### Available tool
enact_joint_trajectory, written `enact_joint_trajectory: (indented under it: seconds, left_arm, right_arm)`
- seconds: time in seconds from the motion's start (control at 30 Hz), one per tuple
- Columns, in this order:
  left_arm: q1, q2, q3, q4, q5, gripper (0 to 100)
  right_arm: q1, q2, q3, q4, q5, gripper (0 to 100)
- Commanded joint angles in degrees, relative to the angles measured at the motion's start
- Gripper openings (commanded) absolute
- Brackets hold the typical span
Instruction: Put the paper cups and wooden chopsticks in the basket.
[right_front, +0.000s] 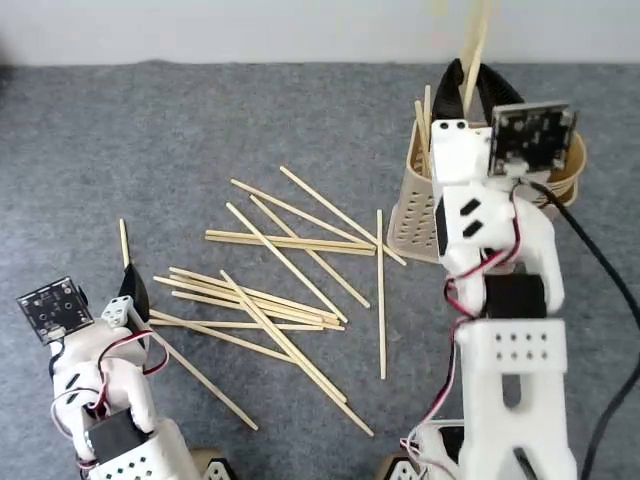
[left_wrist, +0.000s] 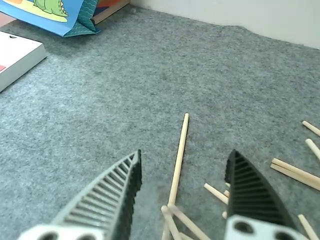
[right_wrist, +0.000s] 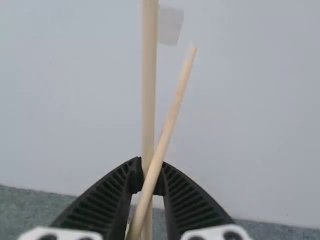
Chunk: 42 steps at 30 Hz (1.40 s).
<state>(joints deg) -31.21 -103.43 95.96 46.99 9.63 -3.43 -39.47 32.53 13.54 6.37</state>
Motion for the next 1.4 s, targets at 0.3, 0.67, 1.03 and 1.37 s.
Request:
enact_joint_trajectory:
  seconds: [0.3, 0.67, 1.03, 1.37]
  left_arm:
    - [0.2, -0.9, -0.6, -1.3, -0.4, 26]
    - [0.3, -0.9, -0.6, -1.4, -0.4, 26]
    - [0.3, -0.9, -0.6, -1.4, -0.4, 26]
    - [0.3, -0.9, -0.6, -1.4, -0.4, 26]
  right_arm:
    - [3.4, 18.9, 7.6, -24.5, -0.4, 0.7]
    - [3.0, 9.9, 12.6, -16.4, -0.5, 12.1]
    - [0.8, -6.5, 12.4, -4.5, -0.6, 20.9]
    - [-6.4, -15.2, -5.5, 36.9, -7.9, 19.9]
